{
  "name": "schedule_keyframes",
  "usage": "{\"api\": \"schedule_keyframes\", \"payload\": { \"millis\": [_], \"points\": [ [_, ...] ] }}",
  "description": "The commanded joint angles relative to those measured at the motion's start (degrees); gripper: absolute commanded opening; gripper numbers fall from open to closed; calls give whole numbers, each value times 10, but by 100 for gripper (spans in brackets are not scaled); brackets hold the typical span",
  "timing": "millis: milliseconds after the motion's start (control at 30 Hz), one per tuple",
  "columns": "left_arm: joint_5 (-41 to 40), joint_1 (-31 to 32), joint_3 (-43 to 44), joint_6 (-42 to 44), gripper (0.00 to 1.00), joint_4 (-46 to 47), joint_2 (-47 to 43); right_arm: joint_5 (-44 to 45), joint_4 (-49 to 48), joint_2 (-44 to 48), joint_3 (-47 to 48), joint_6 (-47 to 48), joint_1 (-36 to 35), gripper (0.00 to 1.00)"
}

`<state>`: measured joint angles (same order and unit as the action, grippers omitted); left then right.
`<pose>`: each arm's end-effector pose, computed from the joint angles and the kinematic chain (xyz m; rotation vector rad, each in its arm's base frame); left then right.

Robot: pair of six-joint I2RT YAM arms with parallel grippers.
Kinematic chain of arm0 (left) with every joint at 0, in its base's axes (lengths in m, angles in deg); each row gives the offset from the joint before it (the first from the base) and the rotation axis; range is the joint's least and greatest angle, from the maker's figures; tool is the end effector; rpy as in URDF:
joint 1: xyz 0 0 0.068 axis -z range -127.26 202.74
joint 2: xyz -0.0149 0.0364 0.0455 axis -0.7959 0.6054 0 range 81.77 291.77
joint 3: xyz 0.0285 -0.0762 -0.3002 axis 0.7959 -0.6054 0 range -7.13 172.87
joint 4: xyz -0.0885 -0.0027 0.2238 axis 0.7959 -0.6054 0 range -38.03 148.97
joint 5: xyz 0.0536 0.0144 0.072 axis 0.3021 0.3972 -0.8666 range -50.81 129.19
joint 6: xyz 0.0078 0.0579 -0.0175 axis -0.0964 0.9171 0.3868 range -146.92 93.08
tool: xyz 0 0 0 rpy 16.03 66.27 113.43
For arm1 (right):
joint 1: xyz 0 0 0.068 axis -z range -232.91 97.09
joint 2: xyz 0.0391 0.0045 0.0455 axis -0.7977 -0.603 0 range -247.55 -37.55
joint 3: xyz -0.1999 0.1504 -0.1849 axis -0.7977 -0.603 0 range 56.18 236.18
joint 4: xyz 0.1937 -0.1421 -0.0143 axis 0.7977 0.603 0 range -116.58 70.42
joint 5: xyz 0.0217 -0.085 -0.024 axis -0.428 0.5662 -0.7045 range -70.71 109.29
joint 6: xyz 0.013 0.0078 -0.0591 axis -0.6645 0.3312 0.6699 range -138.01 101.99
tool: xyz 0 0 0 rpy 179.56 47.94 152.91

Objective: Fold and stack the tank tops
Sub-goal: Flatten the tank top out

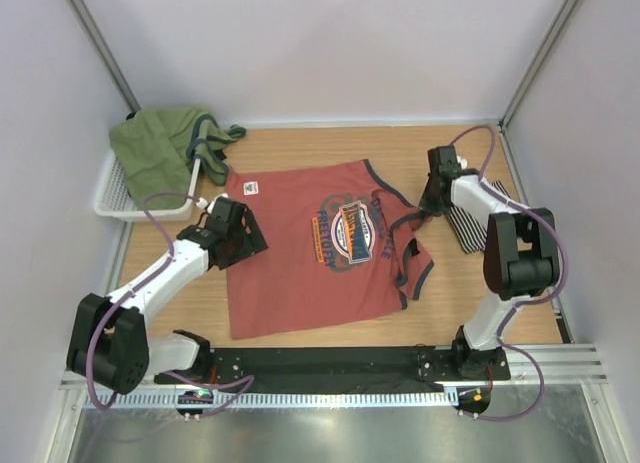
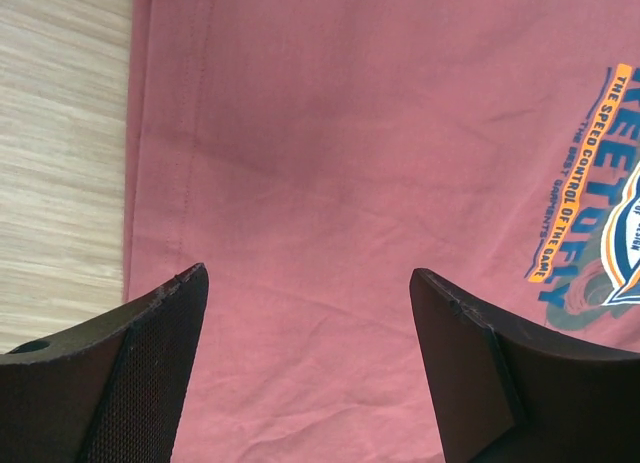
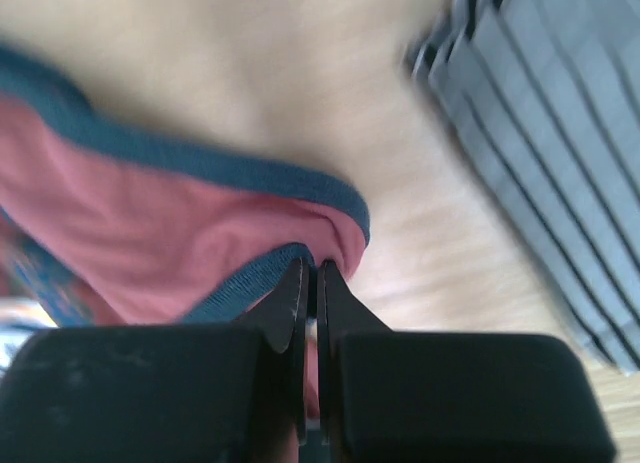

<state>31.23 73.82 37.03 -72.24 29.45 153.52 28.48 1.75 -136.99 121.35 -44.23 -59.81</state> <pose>0.2027 -0.0714 0.2516 -0.5923 2.5062 -0.2662 0.3407 0.0339 0.2312 0.4939 2.5928 -0.0200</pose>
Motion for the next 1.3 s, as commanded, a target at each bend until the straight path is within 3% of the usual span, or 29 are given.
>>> {"api": "schedule_keyframes", "payload": {
  "millis": [0,133,167,200,233,267,333,433,567,733,933,1133,1267],
  "points": [
    [-14,-2,-1,-9,83,9,-13,64,0,-23,116,-3,29,1],
    [-15,-2,3,-5,82,5,-5,139,18,-62,238,3,35,1],
    [-14,-2,4,-3,82,-1,-6,143,22,-64,247,3,35,43],
    [-14,-2,4,-1,83,-4,-9,145,25,-60,250,3,35,68],
    [-16,-2,3,1,85,-9,-14,145,29,-52,238,0,34,86],
    [-22,-2,1,1,86,-17,-27,134,24,-27,222,-3,34,96],
    [-27,-2,-7,1,88,-22,-45,115,7,10,155,-10,33,95],
    [-32,-2,-13,-7,87,-42,-77,55,-23,99,42,-26,33,84],
    [-43,-2,-2,-33,86,-103,-107,-15,-43,214,-83,-26,31,59],
    [-87,-2,-16,-75,82,-187,-187,-111,9,300,-159,-2,-22,58],
    [-95,-1,-31,-159,77,-256,-214,-58,67,330,-201,-37,-131,61],
    [-54,-2,-54,-168,78,-237,-173,-13,39,301,-220,-57,-140,68],
    [-41,-2,-71,-171,77,-224,-172,13,18,236,-208,-53,-153,65]
  ]
}}
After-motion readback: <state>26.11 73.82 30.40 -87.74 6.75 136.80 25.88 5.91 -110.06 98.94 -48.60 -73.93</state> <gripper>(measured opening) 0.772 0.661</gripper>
